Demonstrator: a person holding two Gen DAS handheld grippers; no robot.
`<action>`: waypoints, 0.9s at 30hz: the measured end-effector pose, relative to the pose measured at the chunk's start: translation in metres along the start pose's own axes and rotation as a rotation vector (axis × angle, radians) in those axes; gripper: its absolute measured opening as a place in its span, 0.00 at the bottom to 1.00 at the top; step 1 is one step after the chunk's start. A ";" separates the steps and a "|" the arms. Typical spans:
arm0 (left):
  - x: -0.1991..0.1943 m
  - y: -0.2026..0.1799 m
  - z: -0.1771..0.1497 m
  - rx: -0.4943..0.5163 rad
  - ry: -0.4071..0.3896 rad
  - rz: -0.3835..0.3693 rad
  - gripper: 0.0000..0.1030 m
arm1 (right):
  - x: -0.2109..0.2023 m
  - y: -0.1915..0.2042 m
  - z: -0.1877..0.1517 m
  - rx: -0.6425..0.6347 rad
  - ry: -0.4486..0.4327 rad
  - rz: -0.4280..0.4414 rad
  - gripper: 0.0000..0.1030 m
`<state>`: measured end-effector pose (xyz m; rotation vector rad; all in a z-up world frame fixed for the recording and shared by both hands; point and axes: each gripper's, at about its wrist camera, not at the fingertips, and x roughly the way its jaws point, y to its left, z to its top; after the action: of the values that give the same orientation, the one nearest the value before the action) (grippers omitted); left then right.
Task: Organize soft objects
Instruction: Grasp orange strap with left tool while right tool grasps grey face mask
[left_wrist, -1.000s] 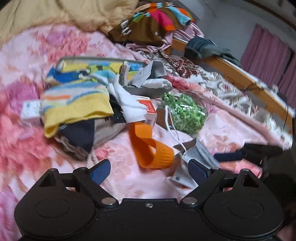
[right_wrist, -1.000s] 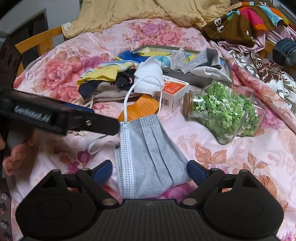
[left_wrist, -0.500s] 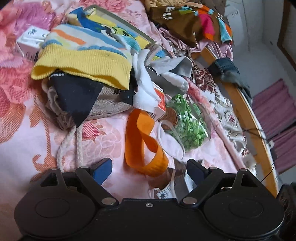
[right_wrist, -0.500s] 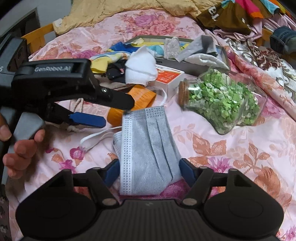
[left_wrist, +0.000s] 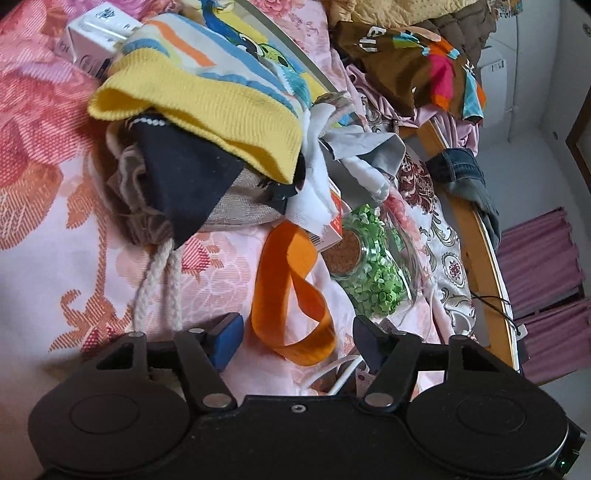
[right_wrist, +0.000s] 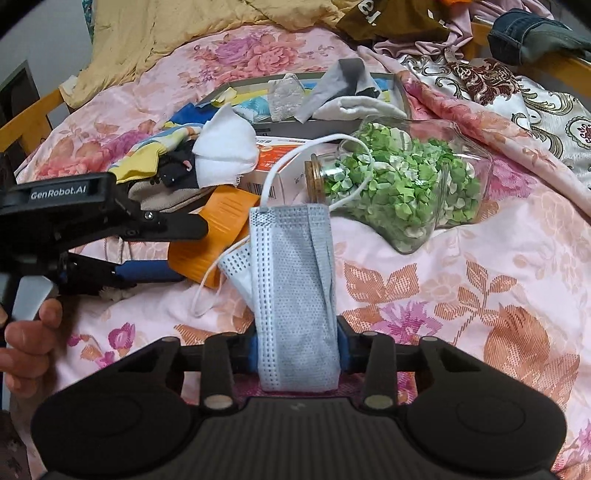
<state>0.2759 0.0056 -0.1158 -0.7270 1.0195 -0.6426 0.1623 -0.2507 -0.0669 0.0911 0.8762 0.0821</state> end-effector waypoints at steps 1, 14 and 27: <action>0.000 0.000 -0.001 0.002 -0.001 -0.001 0.65 | 0.000 0.000 0.000 0.000 0.000 0.000 0.42; 0.007 0.000 -0.008 -0.003 -0.054 0.029 0.48 | -0.002 0.001 0.000 0.017 -0.018 0.019 0.43; 0.005 0.001 -0.016 0.053 -0.072 0.032 0.30 | -0.005 -0.001 0.000 0.044 -0.042 0.053 0.38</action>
<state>0.2638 -0.0017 -0.1243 -0.6814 0.9429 -0.6090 0.1592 -0.2522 -0.0626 0.1567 0.8341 0.1105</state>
